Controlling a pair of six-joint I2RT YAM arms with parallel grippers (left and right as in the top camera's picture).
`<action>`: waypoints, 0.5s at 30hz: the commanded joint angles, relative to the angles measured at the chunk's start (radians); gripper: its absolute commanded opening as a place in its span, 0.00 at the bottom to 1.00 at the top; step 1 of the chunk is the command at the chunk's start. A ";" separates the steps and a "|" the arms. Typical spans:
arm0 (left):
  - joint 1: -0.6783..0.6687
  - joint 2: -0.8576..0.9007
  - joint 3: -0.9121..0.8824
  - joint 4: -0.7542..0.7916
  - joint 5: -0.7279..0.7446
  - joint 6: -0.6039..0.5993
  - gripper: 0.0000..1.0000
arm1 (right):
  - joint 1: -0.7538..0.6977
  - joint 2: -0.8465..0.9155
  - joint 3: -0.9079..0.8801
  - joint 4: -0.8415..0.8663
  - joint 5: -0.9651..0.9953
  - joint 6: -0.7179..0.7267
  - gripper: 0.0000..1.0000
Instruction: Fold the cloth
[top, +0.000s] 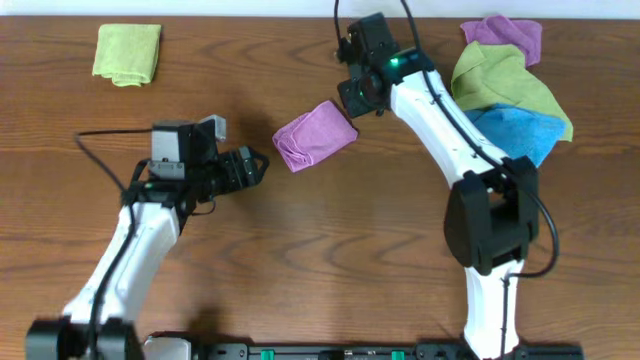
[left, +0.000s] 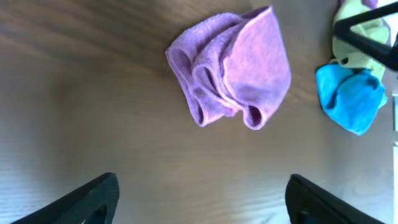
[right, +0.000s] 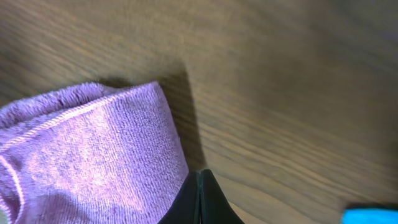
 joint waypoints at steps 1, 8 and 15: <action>-0.013 0.108 0.000 0.085 0.109 -0.038 0.87 | 0.000 0.047 -0.008 0.003 -0.023 0.031 0.01; -0.054 0.244 0.000 0.244 0.115 -0.070 0.95 | -0.014 0.101 -0.008 0.030 -0.022 0.035 0.01; -0.067 0.306 0.000 0.331 0.113 -0.091 0.95 | -0.014 0.147 -0.008 0.051 -0.026 0.040 0.01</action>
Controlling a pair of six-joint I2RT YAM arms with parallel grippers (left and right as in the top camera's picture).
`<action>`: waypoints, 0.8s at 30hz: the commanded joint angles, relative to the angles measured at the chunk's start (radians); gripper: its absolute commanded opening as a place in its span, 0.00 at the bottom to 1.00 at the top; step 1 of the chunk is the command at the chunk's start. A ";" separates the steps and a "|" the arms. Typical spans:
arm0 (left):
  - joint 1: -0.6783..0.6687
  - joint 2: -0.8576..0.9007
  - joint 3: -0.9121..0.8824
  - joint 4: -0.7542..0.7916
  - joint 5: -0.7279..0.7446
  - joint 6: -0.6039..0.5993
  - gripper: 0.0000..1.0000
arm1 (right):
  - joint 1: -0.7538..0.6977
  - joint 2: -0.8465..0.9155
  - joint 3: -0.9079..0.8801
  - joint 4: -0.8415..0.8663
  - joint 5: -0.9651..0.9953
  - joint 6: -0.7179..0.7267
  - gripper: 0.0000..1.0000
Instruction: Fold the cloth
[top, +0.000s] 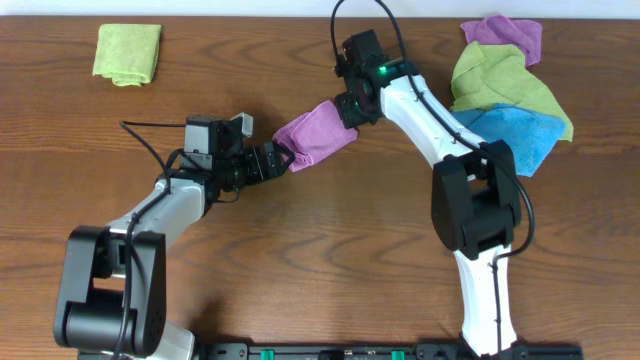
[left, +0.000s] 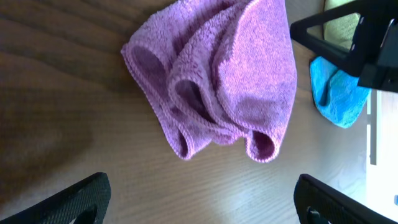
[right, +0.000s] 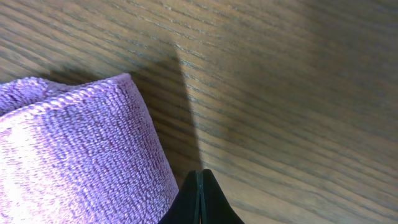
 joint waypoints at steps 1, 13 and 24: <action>-0.002 0.027 0.003 0.030 0.011 -0.021 0.95 | -0.006 0.035 -0.005 0.006 -0.014 0.017 0.01; -0.006 0.098 0.003 0.089 0.007 -0.061 0.95 | -0.002 0.042 -0.005 0.053 -0.093 0.054 0.01; -0.027 0.132 0.003 0.154 -0.010 -0.097 0.95 | 0.021 0.087 -0.005 0.049 -0.142 0.078 0.01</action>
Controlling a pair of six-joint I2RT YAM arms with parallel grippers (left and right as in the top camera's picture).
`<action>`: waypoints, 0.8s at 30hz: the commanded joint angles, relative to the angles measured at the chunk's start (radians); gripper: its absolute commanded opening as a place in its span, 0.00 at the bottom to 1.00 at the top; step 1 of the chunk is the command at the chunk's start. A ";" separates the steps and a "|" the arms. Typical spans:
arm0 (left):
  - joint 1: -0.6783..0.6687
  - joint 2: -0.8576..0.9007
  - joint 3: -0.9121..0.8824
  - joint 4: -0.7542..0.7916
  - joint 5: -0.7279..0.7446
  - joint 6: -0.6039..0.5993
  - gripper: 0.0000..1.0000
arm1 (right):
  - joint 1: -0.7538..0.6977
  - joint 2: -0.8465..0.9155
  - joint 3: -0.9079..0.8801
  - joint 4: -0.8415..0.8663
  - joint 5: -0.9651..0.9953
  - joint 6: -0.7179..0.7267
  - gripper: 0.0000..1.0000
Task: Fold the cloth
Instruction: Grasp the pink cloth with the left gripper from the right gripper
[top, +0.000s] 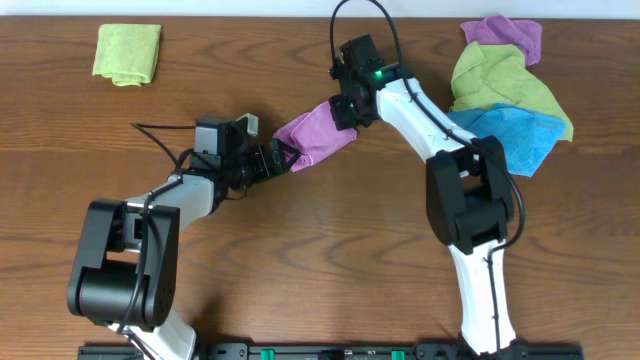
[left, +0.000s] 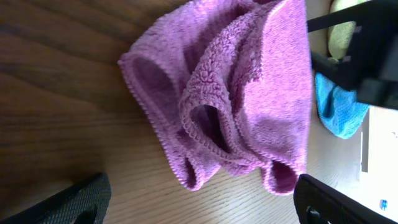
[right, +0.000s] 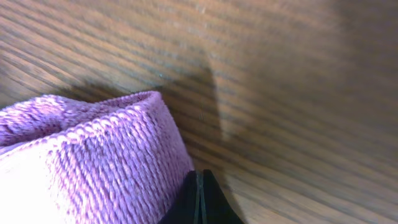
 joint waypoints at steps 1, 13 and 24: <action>-0.008 0.019 0.003 0.010 -0.018 -0.025 0.95 | 0.023 0.040 -0.004 -0.010 -0.033 0.027 0.01; -0.008 0.019 0.003 0.016 -0.041 -0.033 0.95 | 0.057 0.040 -0.004 -0.006 -0.048 0.035 0.01; -0.009 0.022 0.003 0.014 -0.042 -0.033 0.95 | 0.088 0.040 -0.004 -0.009 -0.085 0.053 0.01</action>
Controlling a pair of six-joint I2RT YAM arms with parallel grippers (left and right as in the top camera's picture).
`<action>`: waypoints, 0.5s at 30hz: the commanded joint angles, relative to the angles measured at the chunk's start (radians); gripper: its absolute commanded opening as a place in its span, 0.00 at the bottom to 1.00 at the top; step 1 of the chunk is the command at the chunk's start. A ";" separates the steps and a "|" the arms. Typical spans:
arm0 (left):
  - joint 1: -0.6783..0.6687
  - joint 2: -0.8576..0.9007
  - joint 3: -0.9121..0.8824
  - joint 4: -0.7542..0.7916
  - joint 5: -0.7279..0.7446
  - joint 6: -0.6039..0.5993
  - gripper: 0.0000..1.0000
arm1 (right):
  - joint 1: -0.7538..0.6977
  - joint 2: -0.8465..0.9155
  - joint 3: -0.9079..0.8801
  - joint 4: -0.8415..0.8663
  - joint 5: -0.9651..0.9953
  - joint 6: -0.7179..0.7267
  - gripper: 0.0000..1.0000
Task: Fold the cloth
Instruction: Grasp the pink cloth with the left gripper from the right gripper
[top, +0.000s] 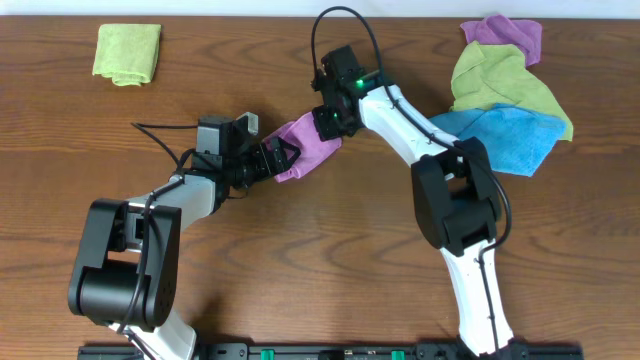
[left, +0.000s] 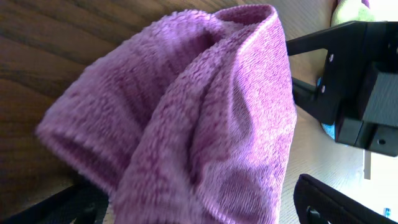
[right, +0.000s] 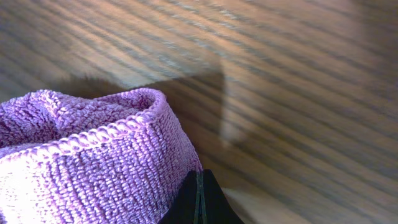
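The purple cloth (top: 306, 143) lies bunched on the wooden table (top: 330, 250) at mid-table. My right gripper (top: 328, 120) is at its far right end, with its fingers (right: 199, 198) pressed together against the cloth's (right: 93, 168) hemmed edge. My left gripper (top: 272, 158) is at the cloth's left end. Its fingers (left: 326, 200) stand wide apart, and the cloth (left: 205, 118) fills the space between them. The pinch point itself is hidden under the fabric.
A folded light-green cloth (top: 128, 53) lies at the far left. At the far right is a heap of a purple cloth (top: 505, 35), a green cloth (top: 500, 80) and a blue cloth (top: 510, 135). The right arm (top: 420, 120) spans between the heap and the purple cloth.
My right gripper has moved left with the cloth's end. The cloth has bunched toward the left gripper and now sits between its open fingers. The left arm has hardly moved.
First the left gripper stood open well left of the cloth, with the right gripper shut at the cloth's right end. Then the left gripper was at the cloth's left edge. It stayed there open, and now the cloth is pushed in between its fingers.
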 joint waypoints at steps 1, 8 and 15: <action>-0.002 0.024 0.003 -0.001 -0.016 -0.015 0.96 | 0.023 0.023 -0.004 -0.004 -0.027 0.019 0.01; -0.003 0.046 0.003 -0.005 -0.018 -0.037 0.64 | 0.026 0.022 -0.004 -0.013 -0.027 0.019 0.01; 0.000 0.046 0.003 -0.005 -0.018 -0.058 0.06 | 0.010 0.013 -0.001 -0.042 -0.022 0.018 0.01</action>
